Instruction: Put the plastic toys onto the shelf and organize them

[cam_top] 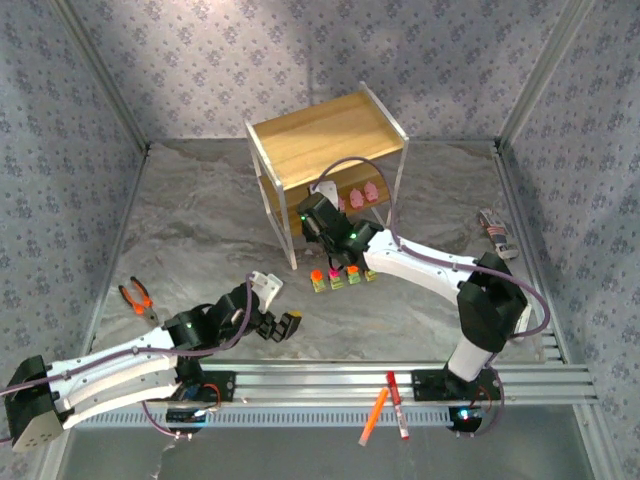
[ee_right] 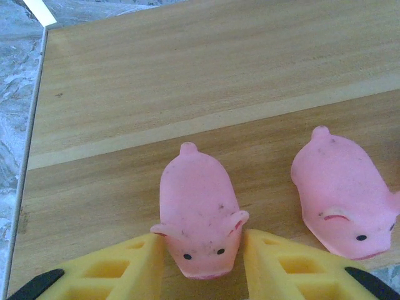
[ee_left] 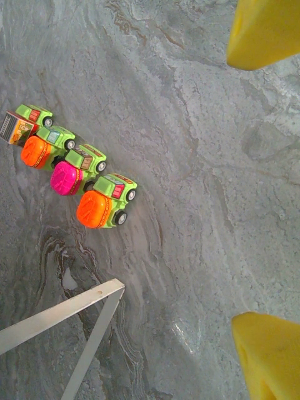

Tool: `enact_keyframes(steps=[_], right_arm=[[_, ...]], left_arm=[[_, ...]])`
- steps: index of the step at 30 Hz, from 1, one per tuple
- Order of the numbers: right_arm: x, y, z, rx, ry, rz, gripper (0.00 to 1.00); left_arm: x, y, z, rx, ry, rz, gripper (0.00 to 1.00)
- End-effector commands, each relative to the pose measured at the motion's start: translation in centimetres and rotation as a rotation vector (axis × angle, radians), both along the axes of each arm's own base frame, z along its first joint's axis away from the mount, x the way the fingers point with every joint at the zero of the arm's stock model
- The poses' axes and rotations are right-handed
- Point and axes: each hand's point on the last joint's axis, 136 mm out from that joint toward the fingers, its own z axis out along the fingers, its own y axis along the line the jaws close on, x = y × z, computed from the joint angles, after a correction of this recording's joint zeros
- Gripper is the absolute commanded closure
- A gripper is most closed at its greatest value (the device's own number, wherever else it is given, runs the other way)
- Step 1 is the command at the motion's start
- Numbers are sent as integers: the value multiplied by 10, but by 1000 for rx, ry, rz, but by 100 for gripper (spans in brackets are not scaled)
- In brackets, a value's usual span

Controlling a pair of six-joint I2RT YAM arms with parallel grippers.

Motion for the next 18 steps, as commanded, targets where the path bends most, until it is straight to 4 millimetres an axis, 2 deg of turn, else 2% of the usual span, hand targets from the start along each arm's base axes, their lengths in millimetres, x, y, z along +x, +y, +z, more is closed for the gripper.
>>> enact_keyframes(steps=[1,11,14,18], right_arm=[[-1,-1,28,15,-45,-3,60],[-2,-1,34,20,-54,3,59],[-4,-1,36,18,-56,4,54],[-6,-4,38,18,-61,0,53]], left_arm=[[2,-4,15,-20,-16,-4,1],[3,-4,16,-23,-20,-3,1],[3,-4,16,-22,-19,-3,1],[3,-4,16,-24,-19,-3,1]])
